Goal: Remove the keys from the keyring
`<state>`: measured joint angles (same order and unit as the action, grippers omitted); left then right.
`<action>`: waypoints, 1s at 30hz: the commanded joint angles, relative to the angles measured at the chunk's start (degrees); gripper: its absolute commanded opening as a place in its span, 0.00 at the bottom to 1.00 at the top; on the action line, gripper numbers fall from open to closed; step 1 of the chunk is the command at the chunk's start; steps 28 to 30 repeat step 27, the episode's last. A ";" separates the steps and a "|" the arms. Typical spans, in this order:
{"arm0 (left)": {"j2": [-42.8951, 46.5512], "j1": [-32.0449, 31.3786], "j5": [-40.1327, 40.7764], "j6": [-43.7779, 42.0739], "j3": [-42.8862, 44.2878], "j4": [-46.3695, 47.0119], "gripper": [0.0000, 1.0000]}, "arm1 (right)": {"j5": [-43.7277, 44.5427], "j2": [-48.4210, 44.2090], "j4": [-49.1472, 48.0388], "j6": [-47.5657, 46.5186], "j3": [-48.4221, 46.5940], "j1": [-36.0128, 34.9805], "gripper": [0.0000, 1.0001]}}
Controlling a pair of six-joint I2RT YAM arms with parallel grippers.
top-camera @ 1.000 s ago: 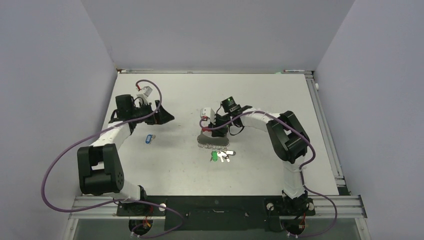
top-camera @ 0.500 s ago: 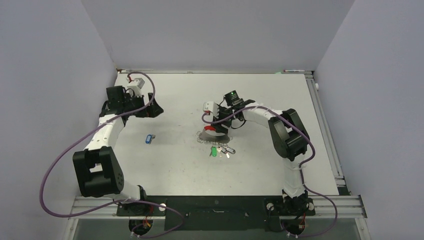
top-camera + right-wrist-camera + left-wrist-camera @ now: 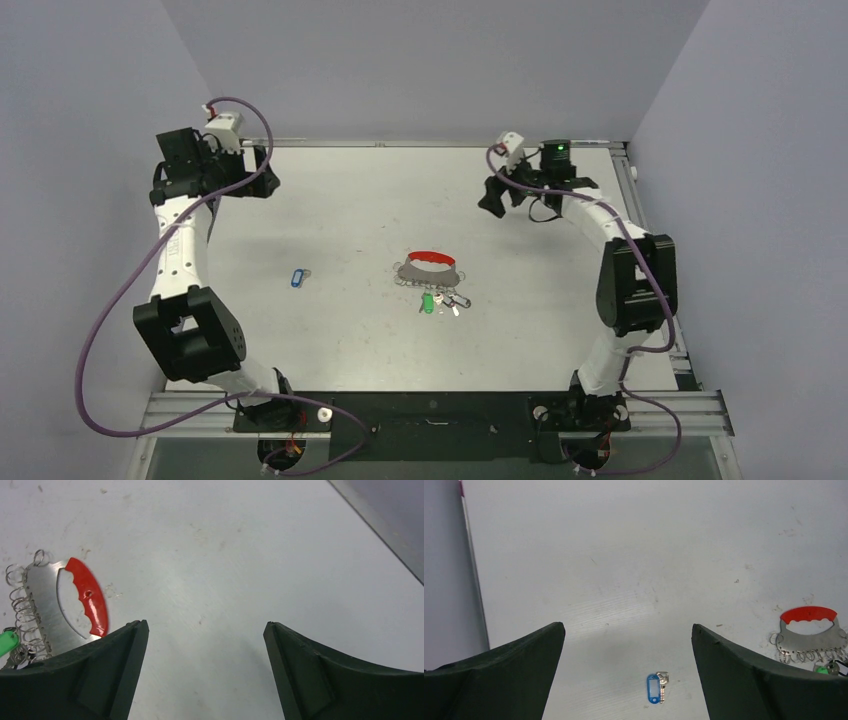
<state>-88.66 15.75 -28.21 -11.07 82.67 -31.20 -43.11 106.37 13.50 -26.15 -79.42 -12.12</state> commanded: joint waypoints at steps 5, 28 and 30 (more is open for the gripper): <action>-2.46 3.74 2.66 0.16 4.58 -2.04 0.96 | -4.61 -10.30 -16.70 18.87 11.51 17.08 0.90; 1.34 -1.51 13.90 2.38 -16.94 11.42 0.96 | 8.63 -15.83 -23.06 18.69 28.41 23.46 0.90; 1.34 -1.51 13.90 2.38 -16.94 11.42 0.96 | 8.63 -15.83 -23.06 18.69 28.41 23.46 0.90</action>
